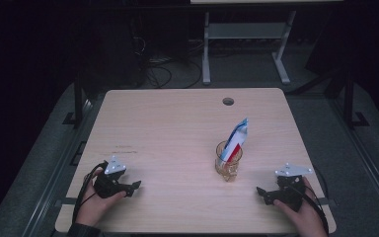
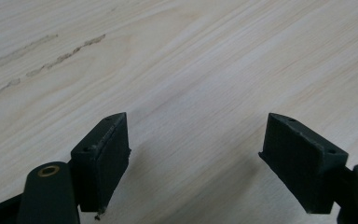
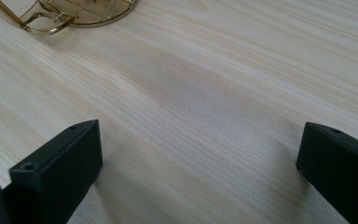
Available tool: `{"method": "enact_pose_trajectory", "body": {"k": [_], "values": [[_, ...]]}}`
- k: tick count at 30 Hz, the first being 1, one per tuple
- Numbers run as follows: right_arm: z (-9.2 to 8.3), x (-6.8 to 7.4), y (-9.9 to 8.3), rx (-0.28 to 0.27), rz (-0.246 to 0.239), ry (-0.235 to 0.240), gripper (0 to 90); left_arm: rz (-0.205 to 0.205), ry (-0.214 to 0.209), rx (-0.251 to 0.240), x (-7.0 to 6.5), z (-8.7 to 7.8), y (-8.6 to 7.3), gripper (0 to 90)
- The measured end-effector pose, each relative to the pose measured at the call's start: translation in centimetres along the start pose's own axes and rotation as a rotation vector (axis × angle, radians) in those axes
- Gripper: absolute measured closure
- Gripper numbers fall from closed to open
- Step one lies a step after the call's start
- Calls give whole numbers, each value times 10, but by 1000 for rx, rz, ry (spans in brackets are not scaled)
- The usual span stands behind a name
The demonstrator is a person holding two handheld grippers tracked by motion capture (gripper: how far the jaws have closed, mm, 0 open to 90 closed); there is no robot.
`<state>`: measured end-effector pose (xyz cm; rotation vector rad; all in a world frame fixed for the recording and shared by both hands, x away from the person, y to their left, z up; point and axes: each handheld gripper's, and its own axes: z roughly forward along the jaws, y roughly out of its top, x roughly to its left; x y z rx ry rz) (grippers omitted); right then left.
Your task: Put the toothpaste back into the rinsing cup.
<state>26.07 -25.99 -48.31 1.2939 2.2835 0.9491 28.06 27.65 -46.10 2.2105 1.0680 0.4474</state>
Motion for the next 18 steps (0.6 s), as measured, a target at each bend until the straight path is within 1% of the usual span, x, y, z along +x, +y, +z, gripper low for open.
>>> {"method": "enact_pose_trajectory", "body": {"k": [4,6,7,16,18], "values": [[0,0,0,0,0,0,0,-4,21,5,2,2,-5,218],[0,0,0,0,0,0,0,-26,8,-6,4,2,-7,197],[0,0,0,0,0,0,0,-29,7,-11,4,2,-8,197],[0,0,0,0,0,0,0,-16,-10,-77,6,2,-18,169],[0,0,0,0,0,0,0,-17,-9,-83,5,2,-19,165]]}}
